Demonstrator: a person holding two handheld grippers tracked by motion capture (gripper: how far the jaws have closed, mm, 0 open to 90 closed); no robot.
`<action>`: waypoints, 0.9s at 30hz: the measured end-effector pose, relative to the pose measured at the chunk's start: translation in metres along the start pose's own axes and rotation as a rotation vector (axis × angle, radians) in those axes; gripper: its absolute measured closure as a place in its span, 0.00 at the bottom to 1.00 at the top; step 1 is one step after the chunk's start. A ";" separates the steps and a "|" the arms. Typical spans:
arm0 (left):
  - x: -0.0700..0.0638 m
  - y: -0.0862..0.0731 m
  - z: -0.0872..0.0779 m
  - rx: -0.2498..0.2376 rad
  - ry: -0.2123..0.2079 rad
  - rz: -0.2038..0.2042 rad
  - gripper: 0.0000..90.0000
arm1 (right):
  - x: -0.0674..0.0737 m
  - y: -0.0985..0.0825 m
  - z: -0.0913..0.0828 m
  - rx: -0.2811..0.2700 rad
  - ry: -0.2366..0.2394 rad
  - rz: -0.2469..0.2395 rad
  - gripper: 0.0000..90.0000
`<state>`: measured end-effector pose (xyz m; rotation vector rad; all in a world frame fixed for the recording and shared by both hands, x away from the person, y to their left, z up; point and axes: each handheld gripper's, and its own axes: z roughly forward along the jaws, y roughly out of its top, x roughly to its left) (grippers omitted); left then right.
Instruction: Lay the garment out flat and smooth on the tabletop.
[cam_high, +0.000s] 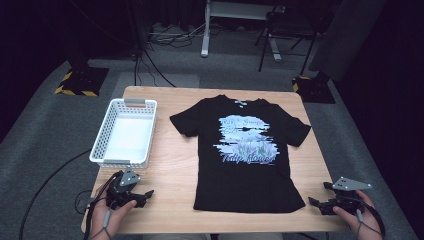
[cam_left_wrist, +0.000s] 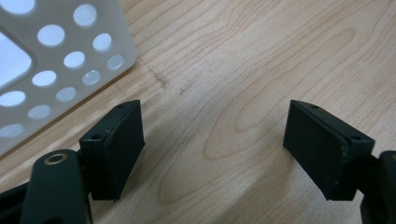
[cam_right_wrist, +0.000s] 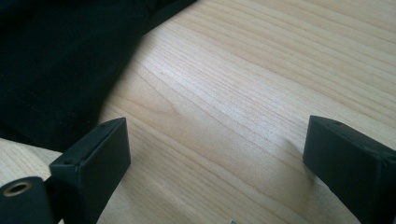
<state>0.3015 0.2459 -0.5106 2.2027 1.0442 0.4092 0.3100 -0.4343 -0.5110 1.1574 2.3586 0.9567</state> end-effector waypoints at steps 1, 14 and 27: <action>0.000 -0.003 0.001 -0.027 0.003 -0.020 0.22 | 0.000 -0.002 0.000 -0.013 -0.002 0.001 0.07; -0.002 -0.012 -0.003 -0.056 0.036 -0.055 0.21 | 0.002 -0.009 -0.001 -0.056 -0.018 0.017 0.06; -0.002 -0.012 -0.003 -0.057 0.035 -0.055 0.20 | 0.003 -0.009 -0.001 -0.057 -0.020 0.020 0.06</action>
